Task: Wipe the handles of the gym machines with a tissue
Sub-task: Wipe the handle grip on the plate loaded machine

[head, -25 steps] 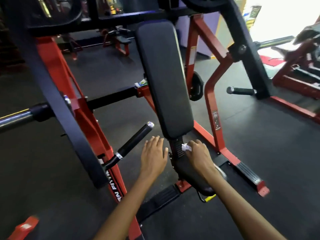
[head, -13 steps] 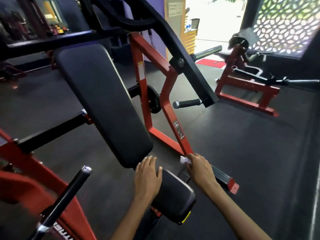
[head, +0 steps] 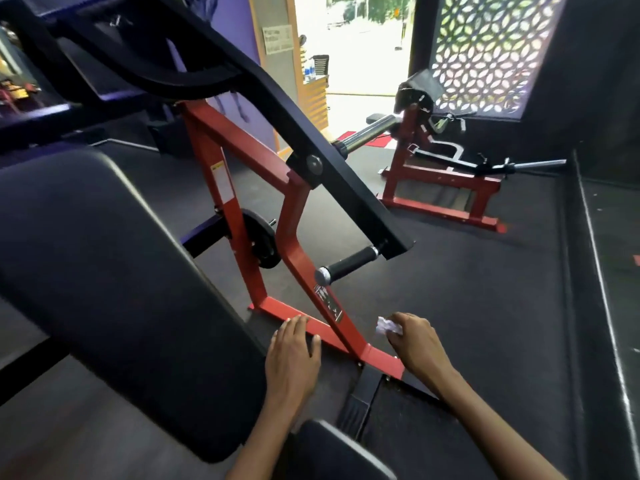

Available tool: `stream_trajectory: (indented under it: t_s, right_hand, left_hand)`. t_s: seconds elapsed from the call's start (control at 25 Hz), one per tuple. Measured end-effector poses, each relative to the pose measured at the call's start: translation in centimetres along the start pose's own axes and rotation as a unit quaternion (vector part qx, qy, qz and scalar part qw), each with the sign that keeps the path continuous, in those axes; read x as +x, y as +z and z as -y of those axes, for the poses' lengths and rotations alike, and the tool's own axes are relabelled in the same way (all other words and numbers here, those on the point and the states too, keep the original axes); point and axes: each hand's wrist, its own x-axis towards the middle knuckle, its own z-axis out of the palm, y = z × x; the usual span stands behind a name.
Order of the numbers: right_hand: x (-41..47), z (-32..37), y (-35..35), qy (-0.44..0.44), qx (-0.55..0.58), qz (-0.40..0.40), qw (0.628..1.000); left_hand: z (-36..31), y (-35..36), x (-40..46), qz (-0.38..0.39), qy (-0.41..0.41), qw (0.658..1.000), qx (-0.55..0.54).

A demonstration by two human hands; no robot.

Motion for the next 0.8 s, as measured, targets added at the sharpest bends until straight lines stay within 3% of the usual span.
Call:
stream_trajectory:
  t_s: [0.16, 0.52, 0.8]
  right_hand:
    - [5.9, 0.4, 0.6, 0.051, 0.062, -0.053, 0.995]
    - [17.6, -0.9, 3.6, 0.072, 0.099, -0.054, 0.991]
    - [24.9, -2.5, 5.0, 0.092, 0.158, -0.074, 0.98]
  left_hand:
    - [-0.1, -0.4, 9.4, -0.018, 0.047, 0.999, -0.011]
    - [-3.6, 4.1, 25.5, -0.001, 0.169, 0.986, 0.011]
    - [-8.7, 9.0, 37.5, 0.019, 0.26, 0.959, 0.111]
